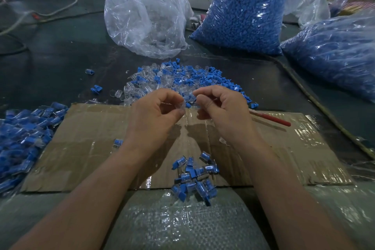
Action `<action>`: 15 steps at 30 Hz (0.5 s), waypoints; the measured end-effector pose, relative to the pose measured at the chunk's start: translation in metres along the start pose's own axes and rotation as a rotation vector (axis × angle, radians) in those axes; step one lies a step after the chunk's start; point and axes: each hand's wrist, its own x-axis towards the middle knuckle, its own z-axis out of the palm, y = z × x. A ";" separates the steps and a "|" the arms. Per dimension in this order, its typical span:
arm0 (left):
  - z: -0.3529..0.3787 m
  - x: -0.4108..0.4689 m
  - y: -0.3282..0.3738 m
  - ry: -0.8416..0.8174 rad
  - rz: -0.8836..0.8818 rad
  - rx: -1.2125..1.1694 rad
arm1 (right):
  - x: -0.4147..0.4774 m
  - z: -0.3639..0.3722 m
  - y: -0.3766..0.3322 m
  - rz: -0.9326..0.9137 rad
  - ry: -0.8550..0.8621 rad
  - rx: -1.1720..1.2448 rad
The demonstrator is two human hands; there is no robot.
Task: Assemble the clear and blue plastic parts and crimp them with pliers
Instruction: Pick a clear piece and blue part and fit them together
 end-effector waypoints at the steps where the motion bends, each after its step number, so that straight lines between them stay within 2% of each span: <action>1: 0.000 0.000 0.000 -0.006 0.000 0.002 | 0.000 0.000 0.000 0.017 -0.012 0.022; 11: 0.002 0.001 -0.004 0.011 0.013 -0.024 | -0.001 0.000 0.000 -0.044 -0.041 -0.102; 15: 0.000 0.001 -0.004 -0.002 0.043 0.001 | -0.004 0.000 -0.002 -0.029 -0.004 0.010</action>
